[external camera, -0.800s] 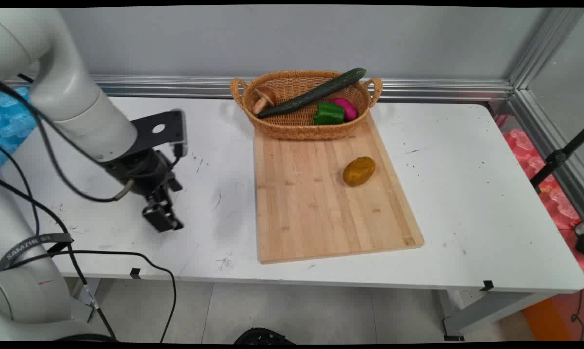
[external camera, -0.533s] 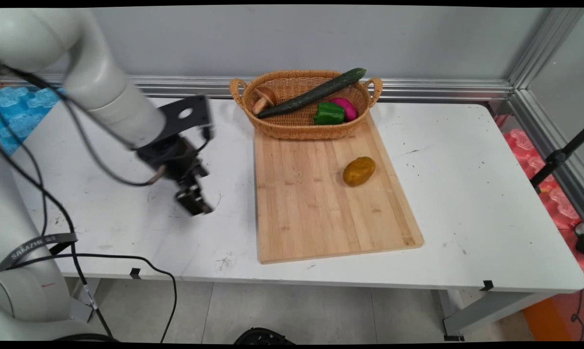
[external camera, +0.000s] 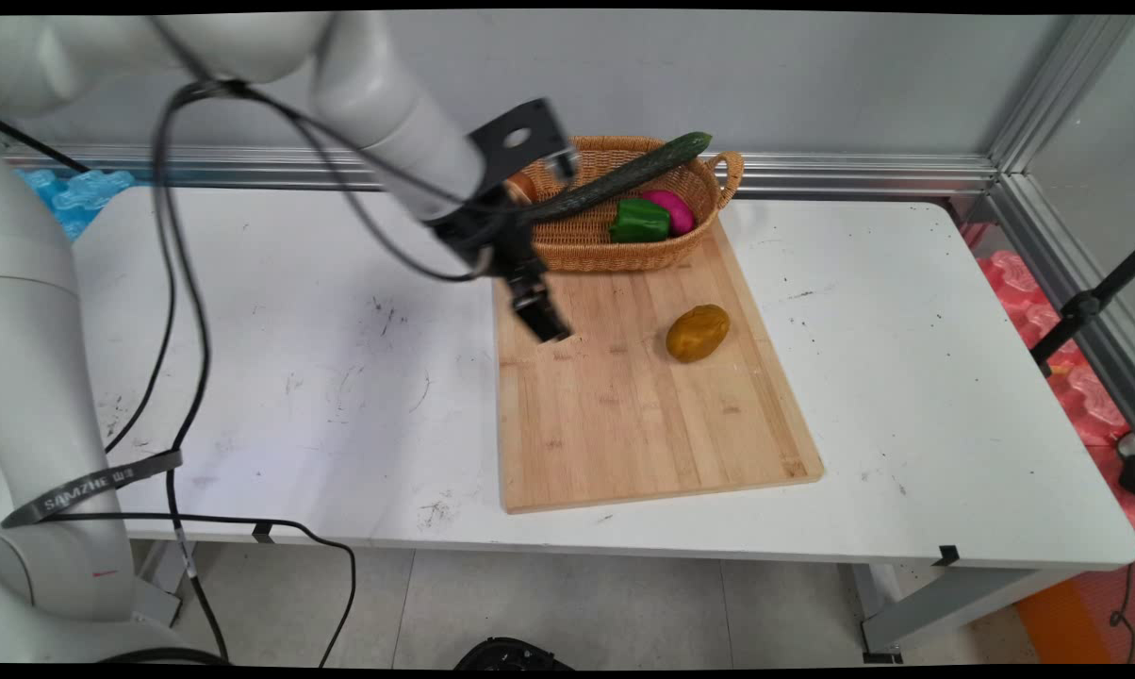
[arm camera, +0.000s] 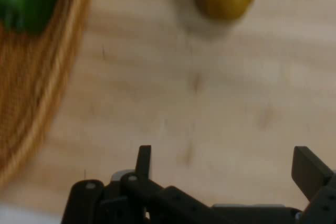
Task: Pick up the cucumber from the cutting board
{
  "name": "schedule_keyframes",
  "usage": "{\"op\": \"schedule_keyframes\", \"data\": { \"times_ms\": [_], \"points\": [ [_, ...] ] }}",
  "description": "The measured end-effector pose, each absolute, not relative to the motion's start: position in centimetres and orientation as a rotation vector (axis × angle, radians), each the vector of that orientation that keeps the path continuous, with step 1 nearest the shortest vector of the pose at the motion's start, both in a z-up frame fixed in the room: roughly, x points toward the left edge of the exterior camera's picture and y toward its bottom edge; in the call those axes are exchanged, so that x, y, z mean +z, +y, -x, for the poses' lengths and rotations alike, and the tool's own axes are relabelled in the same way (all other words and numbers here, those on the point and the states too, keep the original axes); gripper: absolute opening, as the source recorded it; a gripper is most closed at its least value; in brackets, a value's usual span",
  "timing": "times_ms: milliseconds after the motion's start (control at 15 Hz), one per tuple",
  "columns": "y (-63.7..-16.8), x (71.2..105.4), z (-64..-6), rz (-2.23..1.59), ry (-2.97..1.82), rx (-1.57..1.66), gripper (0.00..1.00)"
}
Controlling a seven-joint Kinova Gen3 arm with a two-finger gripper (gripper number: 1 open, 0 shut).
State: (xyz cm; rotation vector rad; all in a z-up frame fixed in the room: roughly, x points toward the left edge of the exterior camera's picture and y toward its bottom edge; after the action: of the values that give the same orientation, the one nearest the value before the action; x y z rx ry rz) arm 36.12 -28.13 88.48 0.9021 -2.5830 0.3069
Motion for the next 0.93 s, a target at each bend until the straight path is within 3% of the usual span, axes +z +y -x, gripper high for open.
{"op": "schedule_keyframes", "data": {
  "times_ms": [467, 933],
  "points": [
    [-34.0, 87.3, -29.9, -0.931, -2.433, 0.312, 1.00],
    [-36.5, 82.4, -26.0, -1.024, -2.364, 0.264, 1.00]
  ]
}}
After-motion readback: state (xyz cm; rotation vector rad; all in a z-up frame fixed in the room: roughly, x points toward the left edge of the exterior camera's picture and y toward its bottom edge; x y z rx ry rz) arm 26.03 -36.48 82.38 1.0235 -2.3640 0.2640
